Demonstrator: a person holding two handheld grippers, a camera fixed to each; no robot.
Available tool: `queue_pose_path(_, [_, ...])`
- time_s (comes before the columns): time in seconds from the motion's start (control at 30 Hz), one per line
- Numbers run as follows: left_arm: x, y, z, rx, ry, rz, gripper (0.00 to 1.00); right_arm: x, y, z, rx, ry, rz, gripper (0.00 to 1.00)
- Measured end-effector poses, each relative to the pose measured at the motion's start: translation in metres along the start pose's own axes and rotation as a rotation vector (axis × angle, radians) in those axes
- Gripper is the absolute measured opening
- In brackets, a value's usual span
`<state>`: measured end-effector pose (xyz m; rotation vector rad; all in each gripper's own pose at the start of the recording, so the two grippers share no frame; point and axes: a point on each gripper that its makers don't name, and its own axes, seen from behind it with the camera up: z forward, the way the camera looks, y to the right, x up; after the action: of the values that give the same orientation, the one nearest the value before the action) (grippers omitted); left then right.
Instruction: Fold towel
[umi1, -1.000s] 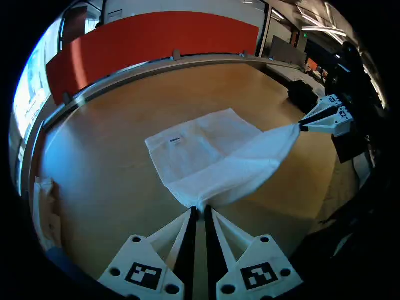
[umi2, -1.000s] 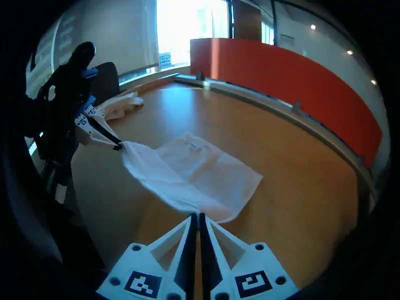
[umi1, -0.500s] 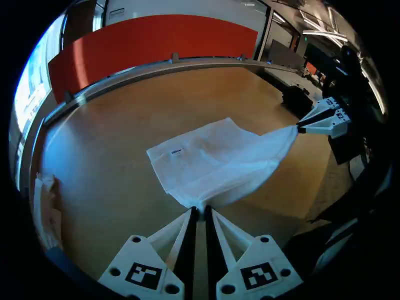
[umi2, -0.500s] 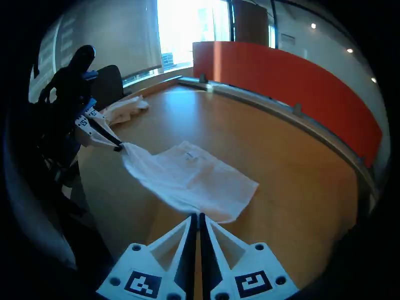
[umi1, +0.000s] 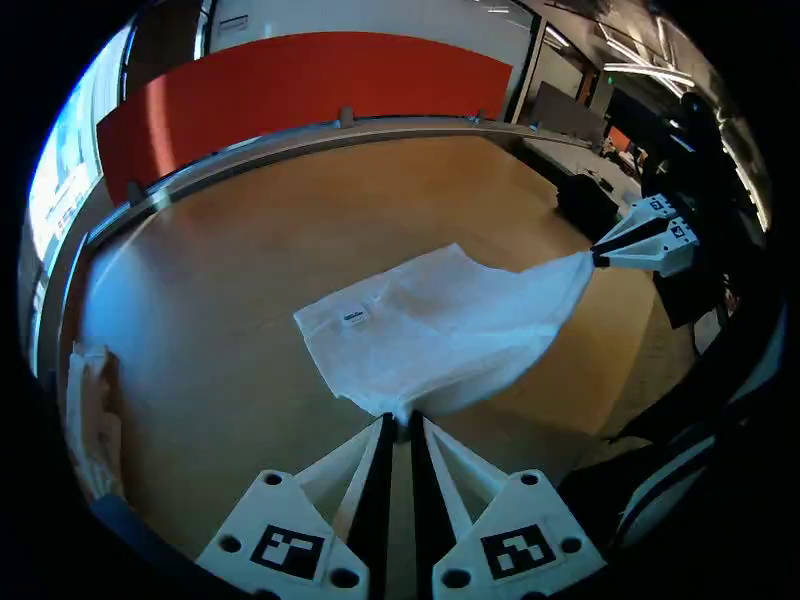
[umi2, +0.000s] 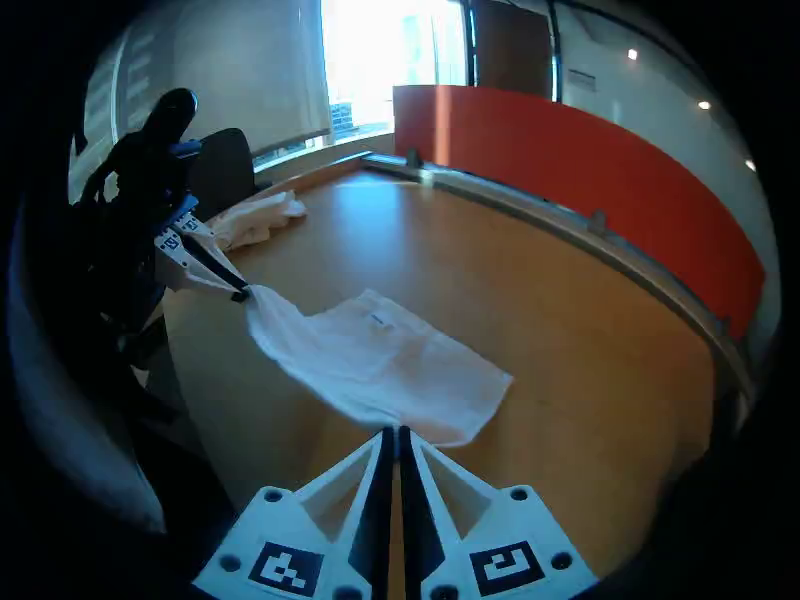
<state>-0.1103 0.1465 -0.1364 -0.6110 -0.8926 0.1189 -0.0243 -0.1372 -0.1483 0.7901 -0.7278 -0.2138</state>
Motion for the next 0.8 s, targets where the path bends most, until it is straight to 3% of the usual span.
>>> queue_pose_path(0.47, [0.004,-0.008,0.009,0.021,0.007,-0.004,0.12,-0.004,0.004,0.006,-0.001,-0.016,-0.008,0.05])
queue_pose_path(0.8, [0.018,-0.024,0.027,0.054,0.027,-0.005,0.12,0.003,0.027,0.028,-0.023,-0.028,-0.01,0.05])
